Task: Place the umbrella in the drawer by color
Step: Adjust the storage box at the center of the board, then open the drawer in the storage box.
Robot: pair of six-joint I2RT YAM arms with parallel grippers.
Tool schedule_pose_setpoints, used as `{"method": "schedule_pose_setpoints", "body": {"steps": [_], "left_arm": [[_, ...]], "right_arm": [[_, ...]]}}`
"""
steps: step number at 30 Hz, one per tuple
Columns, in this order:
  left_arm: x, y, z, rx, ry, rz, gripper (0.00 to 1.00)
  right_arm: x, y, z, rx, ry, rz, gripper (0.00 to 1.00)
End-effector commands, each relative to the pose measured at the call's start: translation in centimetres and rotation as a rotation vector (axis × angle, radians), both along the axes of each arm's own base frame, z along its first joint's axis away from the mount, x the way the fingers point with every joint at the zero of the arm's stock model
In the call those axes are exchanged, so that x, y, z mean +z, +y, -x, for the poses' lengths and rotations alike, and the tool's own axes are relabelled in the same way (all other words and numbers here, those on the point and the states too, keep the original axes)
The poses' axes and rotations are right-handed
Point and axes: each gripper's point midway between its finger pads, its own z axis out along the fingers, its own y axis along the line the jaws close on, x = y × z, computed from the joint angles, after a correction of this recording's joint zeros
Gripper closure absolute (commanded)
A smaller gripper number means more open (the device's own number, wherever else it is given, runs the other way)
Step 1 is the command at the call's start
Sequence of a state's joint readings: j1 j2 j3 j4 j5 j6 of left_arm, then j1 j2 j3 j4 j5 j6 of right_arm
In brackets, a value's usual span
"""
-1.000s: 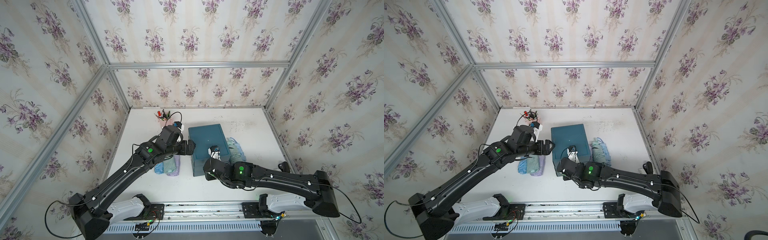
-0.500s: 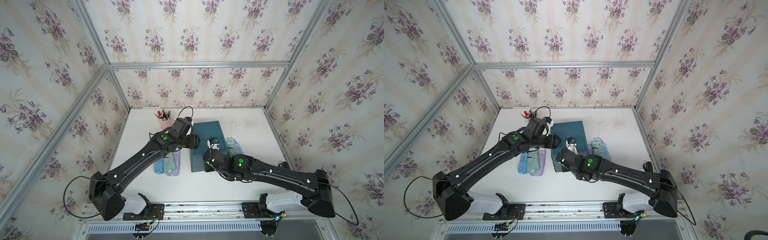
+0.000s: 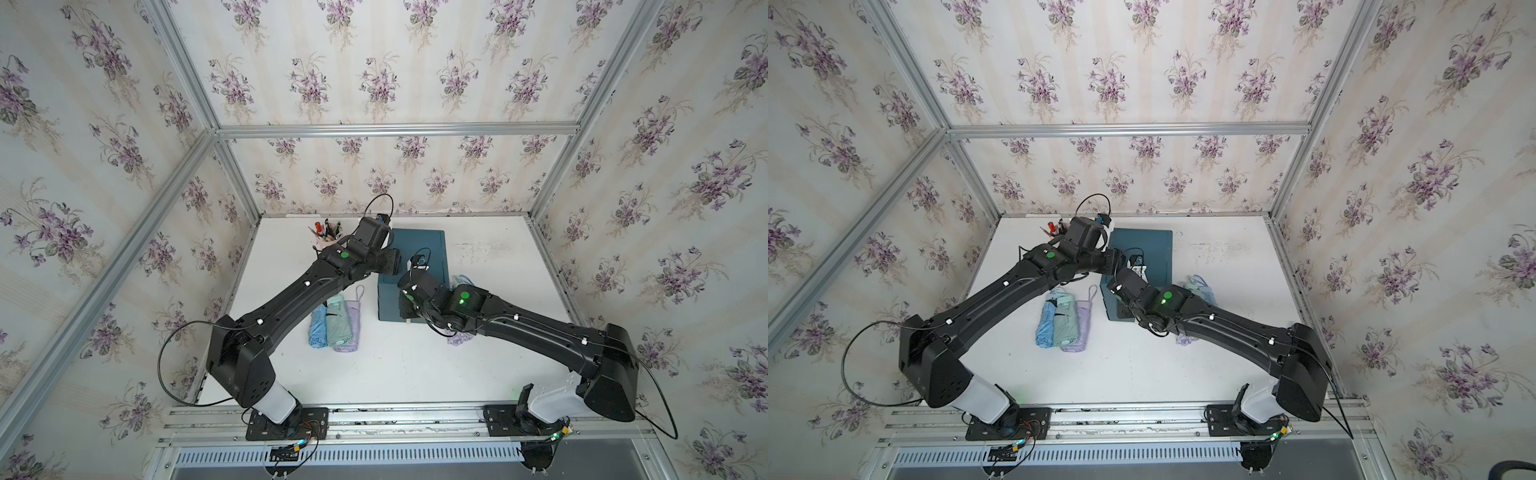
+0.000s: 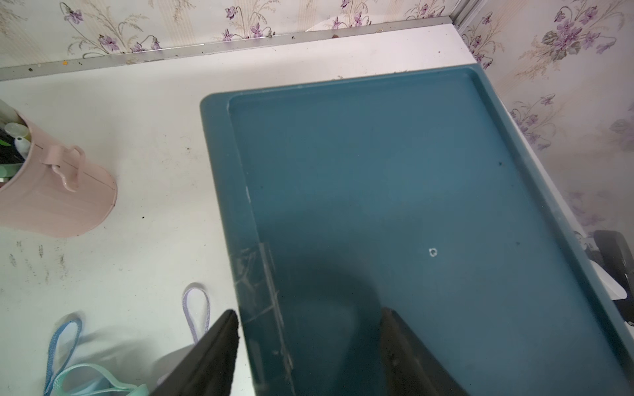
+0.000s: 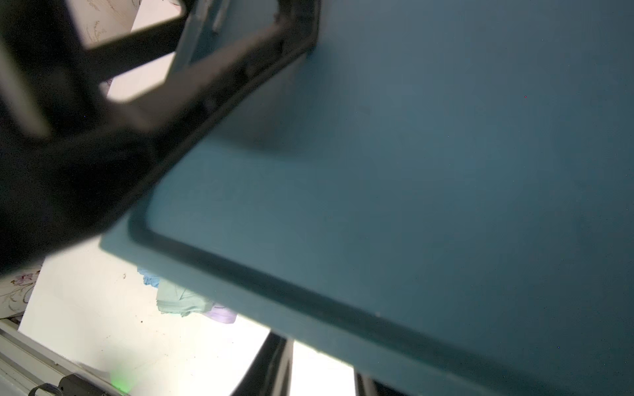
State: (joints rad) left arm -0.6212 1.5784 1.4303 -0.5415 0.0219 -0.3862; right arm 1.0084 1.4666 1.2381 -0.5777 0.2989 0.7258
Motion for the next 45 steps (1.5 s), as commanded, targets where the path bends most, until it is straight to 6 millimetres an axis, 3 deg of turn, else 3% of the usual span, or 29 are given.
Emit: {"method": "schedule_pose_setpoints", "body": {"steps": [1,6,12,16,20,23,28,36,41,45], "left_arm": [[-2.8,2.0,2.3,0.008,0.107,-0.094,0.31],[-2.8,2.3,3.6,0.009,0.123,-0.057,0.3],[-4.0,2.1,2.8,-0.002,0.135,-0.105,0.31],[-4.4,2.1,2.4,0.005,0.137,-0.114,0.34],[-5.0,2.4,2.1,0.013,0.137,-0.146,0.34],[-5.3,2.6,2.0,0.017,0.143,-0.166,0.34],[-6.3,2.9,2.0,0.039,0.173,-0.191,0.35],[-8.3,3.8,2.2,0.09,0.222,-0.224,0.37],[-9.8,4.7,2.4,0.123,0.26,-0.233,0.41],[-10.0,4.9,2.3,0.122,0.259,-0.224,0.43]], "right_arm": [[1.2,-1.4,-1.5,-0.04,-0.035,-0.042,0.63],[1.6,-1.6,-2.2,-0.005,-0.025,-0.09,0.62],[1.8,-1.3,-2.8,0.002,-0.026,-0.078,0.62],[1.3,-2.3,-3.4,-0.031,-0.021,-0.054,0.72],[0.8,-2.1,-3.7,-0.02,-0.014,-0.046,0.83],[0.6,-1.5,-3.9,-0.011,-0.003,-0.044,0.98],[0.5,-1.4,-3.7,0.002,-0.003,-0.06,1.0],[0.8,-2.5,-1.4,0.034,-0.006,-0.111,1.0],[2.2,-3.0,2.3,0.091,-0.026,-0.114,1.0],[1.5,-4.1,5.4,0.09,-0.019,-0.095,1.0]]}}
